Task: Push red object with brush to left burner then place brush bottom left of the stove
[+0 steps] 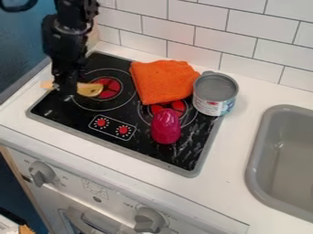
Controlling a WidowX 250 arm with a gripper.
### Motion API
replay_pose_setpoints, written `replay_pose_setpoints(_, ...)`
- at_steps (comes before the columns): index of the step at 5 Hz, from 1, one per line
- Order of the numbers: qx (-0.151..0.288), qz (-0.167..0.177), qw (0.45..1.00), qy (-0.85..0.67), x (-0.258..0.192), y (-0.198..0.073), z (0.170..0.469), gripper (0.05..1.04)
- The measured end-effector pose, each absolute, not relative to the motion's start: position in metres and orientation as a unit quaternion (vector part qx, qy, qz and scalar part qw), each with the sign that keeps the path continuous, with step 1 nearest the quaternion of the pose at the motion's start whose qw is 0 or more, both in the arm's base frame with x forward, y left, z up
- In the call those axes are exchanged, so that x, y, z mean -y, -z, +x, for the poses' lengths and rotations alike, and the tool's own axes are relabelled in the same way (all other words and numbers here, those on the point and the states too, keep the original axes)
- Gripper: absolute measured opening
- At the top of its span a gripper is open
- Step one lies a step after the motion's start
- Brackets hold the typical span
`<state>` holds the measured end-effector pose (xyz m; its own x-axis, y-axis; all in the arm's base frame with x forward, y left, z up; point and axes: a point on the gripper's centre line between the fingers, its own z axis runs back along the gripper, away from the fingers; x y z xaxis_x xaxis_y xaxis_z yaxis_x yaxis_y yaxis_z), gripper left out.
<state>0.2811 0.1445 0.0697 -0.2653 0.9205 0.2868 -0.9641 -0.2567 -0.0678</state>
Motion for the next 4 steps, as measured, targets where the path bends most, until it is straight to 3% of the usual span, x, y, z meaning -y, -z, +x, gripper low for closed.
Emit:
replay_pose_setpoints(2,0.145,0.057,0.609,-0.777,-0.098,-0.107,0.266,0.320)
replay_pose_setpoints(3,0.143,0.012,0.645,-0.750,-0.049,-0.116,0.253,0.320)
replay_pose_setpoints(4,0.149,-0.005,0.679,-0.719,-0.010,-0.126,0.240,0.320)
